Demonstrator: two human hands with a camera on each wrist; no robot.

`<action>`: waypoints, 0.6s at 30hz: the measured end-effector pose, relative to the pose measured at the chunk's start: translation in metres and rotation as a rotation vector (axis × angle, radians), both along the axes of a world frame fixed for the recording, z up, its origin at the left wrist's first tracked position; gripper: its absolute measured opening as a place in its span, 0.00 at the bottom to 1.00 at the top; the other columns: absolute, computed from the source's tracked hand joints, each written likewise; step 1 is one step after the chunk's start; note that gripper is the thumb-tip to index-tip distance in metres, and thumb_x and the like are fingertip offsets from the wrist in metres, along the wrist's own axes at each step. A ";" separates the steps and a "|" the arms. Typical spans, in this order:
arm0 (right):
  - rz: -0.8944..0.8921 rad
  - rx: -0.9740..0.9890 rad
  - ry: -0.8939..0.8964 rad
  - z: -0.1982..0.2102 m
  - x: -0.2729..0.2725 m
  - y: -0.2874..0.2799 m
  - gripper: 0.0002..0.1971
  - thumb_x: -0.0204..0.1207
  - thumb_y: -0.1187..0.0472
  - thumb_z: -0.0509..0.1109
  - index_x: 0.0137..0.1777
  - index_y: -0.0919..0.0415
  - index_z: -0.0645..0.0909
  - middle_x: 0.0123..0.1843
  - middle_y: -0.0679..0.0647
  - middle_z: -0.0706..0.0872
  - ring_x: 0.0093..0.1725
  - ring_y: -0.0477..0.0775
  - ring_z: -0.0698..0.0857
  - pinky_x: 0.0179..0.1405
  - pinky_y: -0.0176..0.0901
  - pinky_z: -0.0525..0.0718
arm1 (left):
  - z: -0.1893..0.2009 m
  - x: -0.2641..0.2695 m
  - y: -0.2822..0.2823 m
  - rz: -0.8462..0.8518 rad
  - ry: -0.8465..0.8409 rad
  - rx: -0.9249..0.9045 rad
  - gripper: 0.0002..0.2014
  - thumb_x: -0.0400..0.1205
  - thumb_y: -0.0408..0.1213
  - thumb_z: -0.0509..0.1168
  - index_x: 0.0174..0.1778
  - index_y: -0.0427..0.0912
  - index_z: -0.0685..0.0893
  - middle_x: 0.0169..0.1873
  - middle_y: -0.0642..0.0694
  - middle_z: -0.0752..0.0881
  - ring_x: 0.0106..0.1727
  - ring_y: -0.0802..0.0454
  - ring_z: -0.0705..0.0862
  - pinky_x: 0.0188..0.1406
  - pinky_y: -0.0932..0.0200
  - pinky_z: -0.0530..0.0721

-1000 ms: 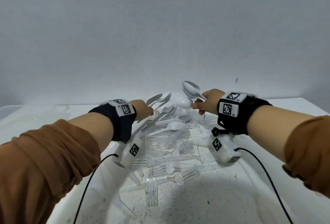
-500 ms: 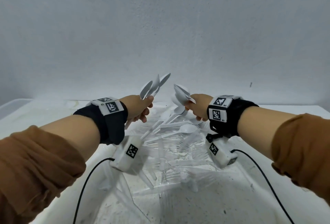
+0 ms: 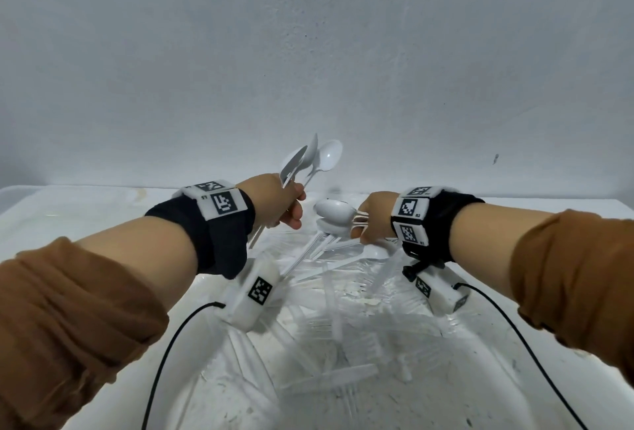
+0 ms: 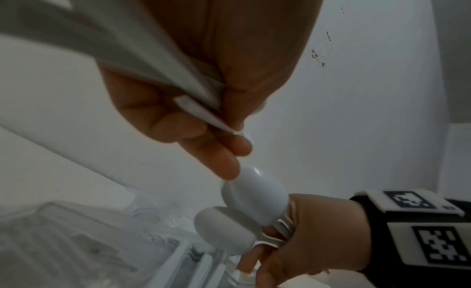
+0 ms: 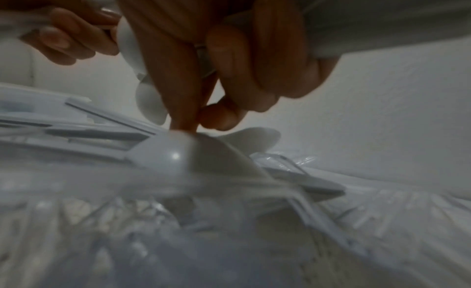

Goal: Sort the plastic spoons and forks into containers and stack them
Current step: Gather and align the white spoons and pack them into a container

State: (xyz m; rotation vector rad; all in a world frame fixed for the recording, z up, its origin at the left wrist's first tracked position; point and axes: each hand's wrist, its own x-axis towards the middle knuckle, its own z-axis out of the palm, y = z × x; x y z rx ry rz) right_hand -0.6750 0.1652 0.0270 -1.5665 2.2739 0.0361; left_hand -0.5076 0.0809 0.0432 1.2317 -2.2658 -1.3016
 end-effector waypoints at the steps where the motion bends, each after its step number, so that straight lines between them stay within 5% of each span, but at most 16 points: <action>1: 0.002 -0.007 -0.004 0.000 0.001 0.000 0.11 0.72 0.62 0.73 0.55 0.54 0.87 0.44 0.51 0.86 0.42 0.48 0.80 0.30 0.31 0.73 | -0.001 0.000 0.000 0.010 0.012 0.024 0.13 0.88 0.38 0.51 0.42 0.41 0.76 0.23 0.51 0.81 0.19 0.61 0.80 0.15 0.73 0.70; 4: -0.023 -0.043 0.013 0.001 0.001 -0.002 0.07 0.72 0.59 0.74 0.50 0.53 0.86 0.37 0.49 0.83 0.37 0.50 0.80 0.29 0.33 0.74 | -0.005 -0.001 -0.002 0.035 0.037 0.086 0.13 0.88 0.35 0.53 0.39 0.41 0.76 0.29 0.47 0.77 0.25 0.55 0.75 0.18 0.70 0.74; 9: -0.085 -0.200 -0.141 0.009 -0.007 0.013 0.04 0.76 0.59 0.70 0.42 0.51 0.79 0.26 0.45 0.81 0.14 0.38 0.72 0.20 0.28 0.70 | -0.007 -0.008 -0.003 0.001 -0.050 0.054 0.09 0.87 0.36 0.53 0.45 0.42 0.78 0.31 0.49 0.74 0.27 0.55 0.68 0.22 0.68 0.66; 14: -0.237 -0.202 -0.424 0.027 -0.017 0.041 0.08 0.73 0.64 0.69 0.51 0.56 0.81 0.39 0.49 0.91 0.25 0.48 0.77 0.20 0.34 0.66 | -0.007 -0.026 0.006 -0.082 -0.242 -0.068 0.15 0.84 0.46 0.57 0.55 0.38 0.80 0.33 0.46 0.74 0.28 0.51 0.69 0.25 0.64 0.67; 18: -0.393 -0.310 -0.643 0.033 -0.029 0.063 0.03 0.75 0.64 0.66 0.46 0.62 0.80 0.37 0.54 0.91 0.21 0.48 0.76 0.16 0.33 0.62 | -0.004 -0.049 0.019 -0.170 -0.472 -0.292 0.16 0.83 0.48 0.58 0.38 0.39 0.77 0.25 0.47 0.73 0.24 0.51 0.70 0.24 0.61 0.65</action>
